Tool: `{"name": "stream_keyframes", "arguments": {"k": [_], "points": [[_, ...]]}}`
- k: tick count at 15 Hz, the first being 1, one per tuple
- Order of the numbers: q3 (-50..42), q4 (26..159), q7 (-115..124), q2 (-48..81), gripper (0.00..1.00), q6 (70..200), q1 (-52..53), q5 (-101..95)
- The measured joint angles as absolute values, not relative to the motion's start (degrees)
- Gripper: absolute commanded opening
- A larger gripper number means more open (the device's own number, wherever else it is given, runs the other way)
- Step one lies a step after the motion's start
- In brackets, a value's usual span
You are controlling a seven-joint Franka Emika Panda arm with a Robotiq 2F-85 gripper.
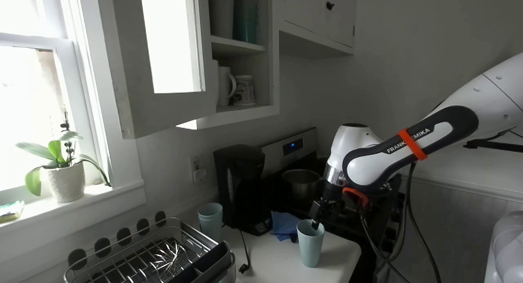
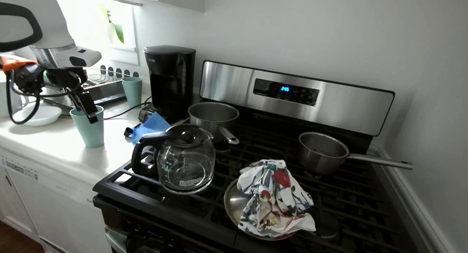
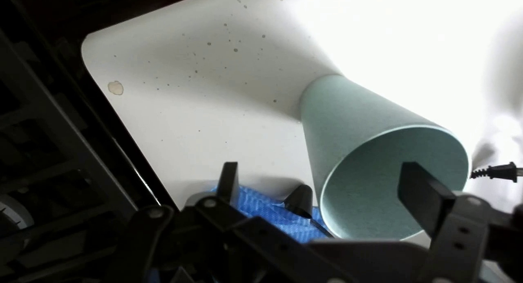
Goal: Put the blue cup in the top cabinet
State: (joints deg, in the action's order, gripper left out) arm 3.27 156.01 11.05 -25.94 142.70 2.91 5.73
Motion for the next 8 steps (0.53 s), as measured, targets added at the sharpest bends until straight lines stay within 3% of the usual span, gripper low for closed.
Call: {"name": "stream_keyframes", "arguments": {"k": [1, 2, 8], "points": [[3.2, 156.2, 11.0, -25.7, 0.96, 143.3, 2.9, 6.4], [3.0, 156.2, 11.0, -25.6, 0.78, 143.8, 2.9, 6.9], [2.6, 156.3, 11.0, -24.2, 0.37, 146.6, 2.9, 9.1]]}}
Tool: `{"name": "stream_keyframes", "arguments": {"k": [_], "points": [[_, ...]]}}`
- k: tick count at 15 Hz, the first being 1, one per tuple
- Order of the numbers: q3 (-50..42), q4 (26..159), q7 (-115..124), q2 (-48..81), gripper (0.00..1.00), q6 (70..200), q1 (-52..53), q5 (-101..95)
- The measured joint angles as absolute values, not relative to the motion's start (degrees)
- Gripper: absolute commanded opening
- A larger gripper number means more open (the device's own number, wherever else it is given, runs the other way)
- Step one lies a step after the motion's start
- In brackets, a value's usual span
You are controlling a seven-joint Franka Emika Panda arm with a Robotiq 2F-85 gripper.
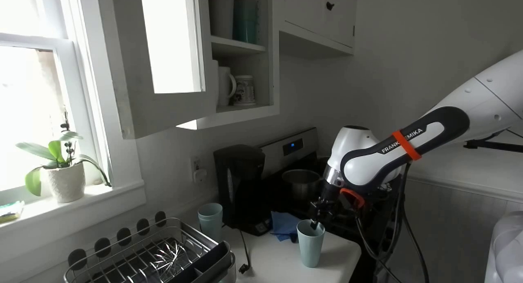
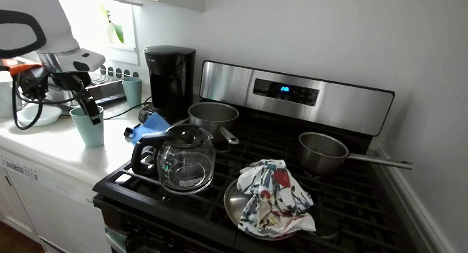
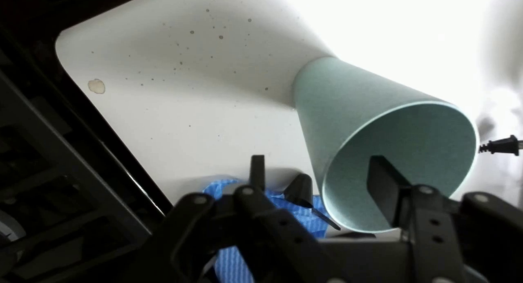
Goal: Put the blue cup in the top cabinet
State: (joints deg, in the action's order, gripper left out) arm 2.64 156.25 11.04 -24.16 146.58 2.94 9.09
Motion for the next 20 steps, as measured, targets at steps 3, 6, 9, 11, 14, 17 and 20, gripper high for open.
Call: {"name": "stream_keyframes", "arguments": {"k": [3, 6, 9, 11, 14, 17, 20], "points": [[2.5, 156.3, 11.0, -23.1, 0.16, 146.6, 3.0, 9.9], [2.3, 156.3, 11.0, -21.9, 0.02, 146.6, 3.0, 10.5], [2.3, 156.2, 11.0, -21.7, 0.01, 146.5, 3.0, 10.5], [2.3, 155.9, 11.1, -22.0, 0.03, 146.4, 2.9, 10.5], [2.3, 155.1, 11.1, -23.5, 0.03, 145.0, 2.8, 10.3], [2.7, 152.8, 11.5, -27.3, 0.03, 139.6, 2.3, 9.2], [3.5, 148.3, 12.5, -32.7, 0.03, 131.5, 1.5, 7.0]]}}
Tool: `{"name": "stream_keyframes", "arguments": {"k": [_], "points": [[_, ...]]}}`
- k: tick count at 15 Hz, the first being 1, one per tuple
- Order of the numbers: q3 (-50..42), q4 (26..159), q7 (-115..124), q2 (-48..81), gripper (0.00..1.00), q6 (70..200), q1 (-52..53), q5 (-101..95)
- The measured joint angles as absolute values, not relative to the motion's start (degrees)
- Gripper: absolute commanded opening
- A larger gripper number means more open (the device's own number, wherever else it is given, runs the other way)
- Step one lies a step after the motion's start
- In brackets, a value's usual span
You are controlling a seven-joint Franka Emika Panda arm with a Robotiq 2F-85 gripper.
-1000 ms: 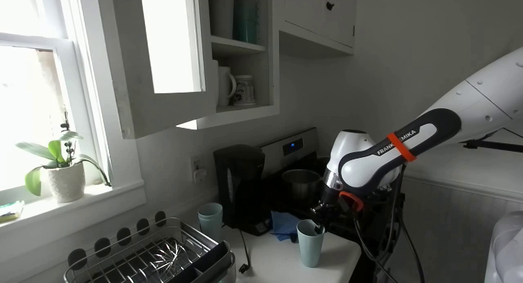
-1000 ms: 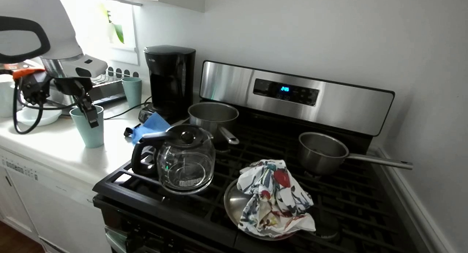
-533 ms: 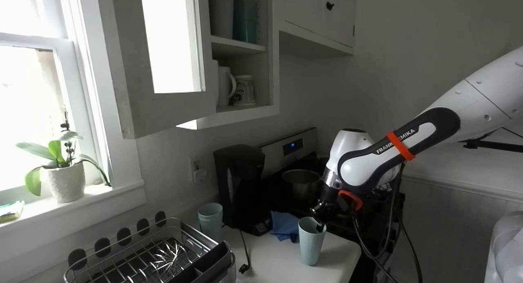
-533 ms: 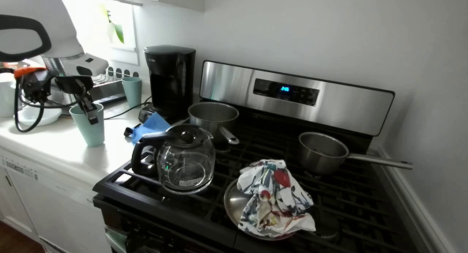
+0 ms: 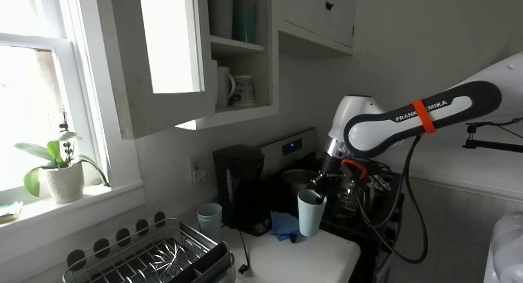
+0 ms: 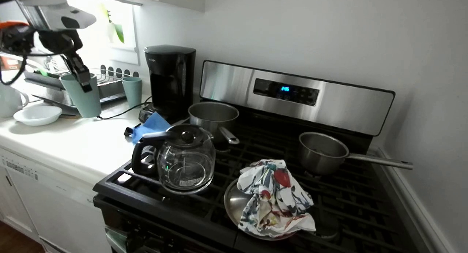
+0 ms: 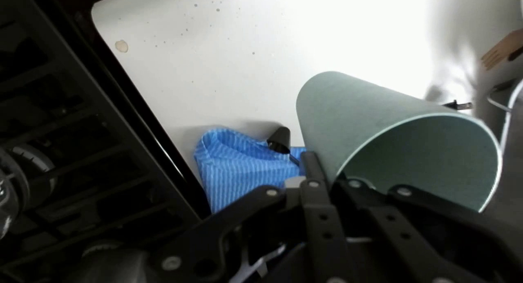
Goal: Put the blue cup in the top cabinet
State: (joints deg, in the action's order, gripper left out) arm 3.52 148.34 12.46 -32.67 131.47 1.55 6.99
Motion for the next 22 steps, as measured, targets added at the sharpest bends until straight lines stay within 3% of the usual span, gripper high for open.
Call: {"name": "stream_keyframes", "arguments": {"k": [6, 15, 22], "points": [[4.9, 137.2, 12.5, -41.1, 0.04, 119.2, 1.5, 5.3], [4.5, 135.8, 12.9, -40.9, 0.02, 119.2, 1.0, 5.2], [2.7, 123.9, 18.4, -38.1, 0.02, 119.0, -2.8, 6.3]]}}
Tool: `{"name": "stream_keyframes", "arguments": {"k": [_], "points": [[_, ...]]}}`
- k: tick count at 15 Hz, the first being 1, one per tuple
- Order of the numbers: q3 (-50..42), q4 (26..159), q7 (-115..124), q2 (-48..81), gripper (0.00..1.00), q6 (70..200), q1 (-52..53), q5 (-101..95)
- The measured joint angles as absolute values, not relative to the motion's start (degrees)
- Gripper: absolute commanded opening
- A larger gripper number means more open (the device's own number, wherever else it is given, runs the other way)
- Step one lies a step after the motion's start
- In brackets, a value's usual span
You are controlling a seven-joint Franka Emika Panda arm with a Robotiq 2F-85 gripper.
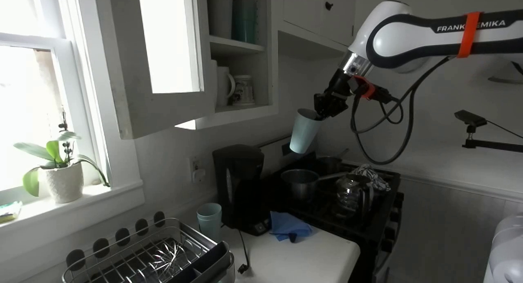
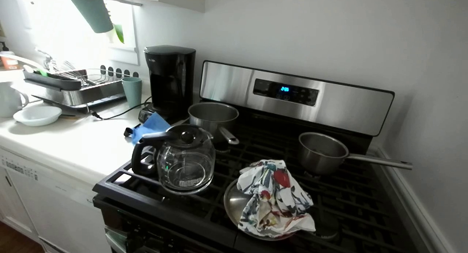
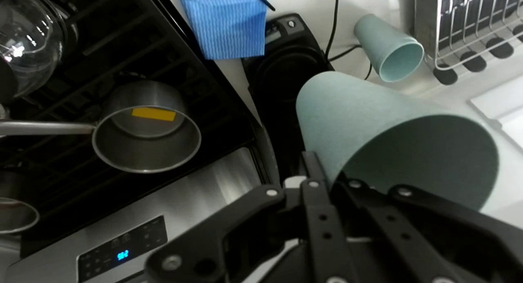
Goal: Put the blue cup in the top cabinet
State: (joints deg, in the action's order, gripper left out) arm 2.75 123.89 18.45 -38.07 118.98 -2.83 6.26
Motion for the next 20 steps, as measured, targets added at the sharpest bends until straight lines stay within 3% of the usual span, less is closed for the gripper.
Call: {"name": "stream_keyframes", "arguments": {"k": [12, 20], "points": [[3.2, 100.1, 21.5, -24.7, 0.02, 117.6, -1.9, 9.1], [3.9, 92.8, 21.9, -18.1, 0.02, 119.6, -0.9, 9.4]]}}
